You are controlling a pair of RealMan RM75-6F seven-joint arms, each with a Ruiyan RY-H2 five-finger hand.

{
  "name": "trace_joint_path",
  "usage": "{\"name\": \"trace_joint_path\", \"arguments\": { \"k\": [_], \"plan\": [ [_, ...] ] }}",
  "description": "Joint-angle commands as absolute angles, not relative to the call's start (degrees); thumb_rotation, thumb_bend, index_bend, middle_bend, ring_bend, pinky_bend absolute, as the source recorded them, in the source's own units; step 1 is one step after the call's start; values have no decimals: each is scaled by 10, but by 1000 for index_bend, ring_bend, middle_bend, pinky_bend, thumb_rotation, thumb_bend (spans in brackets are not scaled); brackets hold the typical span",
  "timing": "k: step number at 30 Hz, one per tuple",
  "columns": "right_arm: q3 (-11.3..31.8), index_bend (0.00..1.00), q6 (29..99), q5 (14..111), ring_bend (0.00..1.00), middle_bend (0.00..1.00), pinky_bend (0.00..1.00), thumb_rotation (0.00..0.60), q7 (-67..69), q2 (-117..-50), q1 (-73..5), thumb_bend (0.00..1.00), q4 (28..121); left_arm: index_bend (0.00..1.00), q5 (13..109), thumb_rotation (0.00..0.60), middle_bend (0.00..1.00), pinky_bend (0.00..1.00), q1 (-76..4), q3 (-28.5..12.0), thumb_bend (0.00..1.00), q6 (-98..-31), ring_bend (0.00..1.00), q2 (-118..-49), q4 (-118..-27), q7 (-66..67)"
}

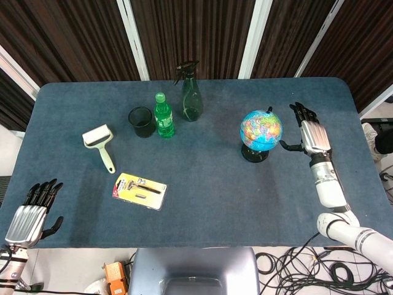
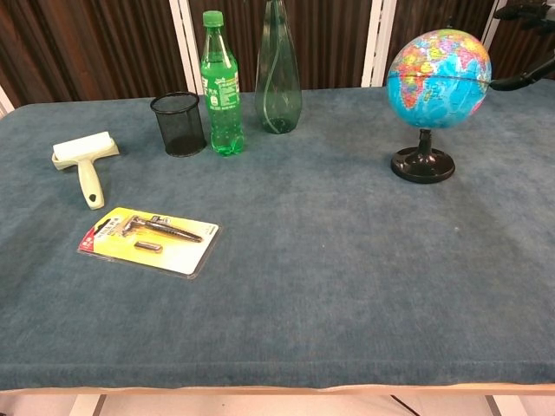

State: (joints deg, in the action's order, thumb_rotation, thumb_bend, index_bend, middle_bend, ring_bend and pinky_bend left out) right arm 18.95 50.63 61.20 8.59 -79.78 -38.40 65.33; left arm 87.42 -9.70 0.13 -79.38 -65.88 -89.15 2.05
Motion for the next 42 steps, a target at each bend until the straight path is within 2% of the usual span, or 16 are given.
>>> {"name": "trace_joint_path", "arguments": {
  "k": [1, 28, 35, 39, 42],
  "plan": [
    [190, 0, 498, 607, 0, 0, 0, 600, 81, -808, -391, 152, 634, 0, 873, 600, 0, 45, -97, 1, 362, -794, 0, -659, -891, 20],
    [209, 0, 428, 578, 0, 0, 0, 600, 58, -877, -456, 151, 472, 0, 833, 600, 0, 46, -103, -17, 360, -775, 0, -655, -886, 14],
    [216, 0, 404, 566, 0, 0, 0, 600, 49, -907, -478, 152, 406, 0, 822, 600, 0, 46, -106, -22, 360, -766, 0, -655, -882, 10],
    [214, 0, 410, 575, 0, 0, 0, 600, 60, -901, -471, 152, 407, 0, 821, 600, 0, 47, -106, -22, 361, -765, 0, -654, -882, 8],
    [201, 0, 448, 602, 0, 0, 0, 600, 68, -877, -445, 152, 447, 0, 826, 600, 0, 46, -105, -20, 361, -768, 0, -653, -884, 6]
  ]
}}
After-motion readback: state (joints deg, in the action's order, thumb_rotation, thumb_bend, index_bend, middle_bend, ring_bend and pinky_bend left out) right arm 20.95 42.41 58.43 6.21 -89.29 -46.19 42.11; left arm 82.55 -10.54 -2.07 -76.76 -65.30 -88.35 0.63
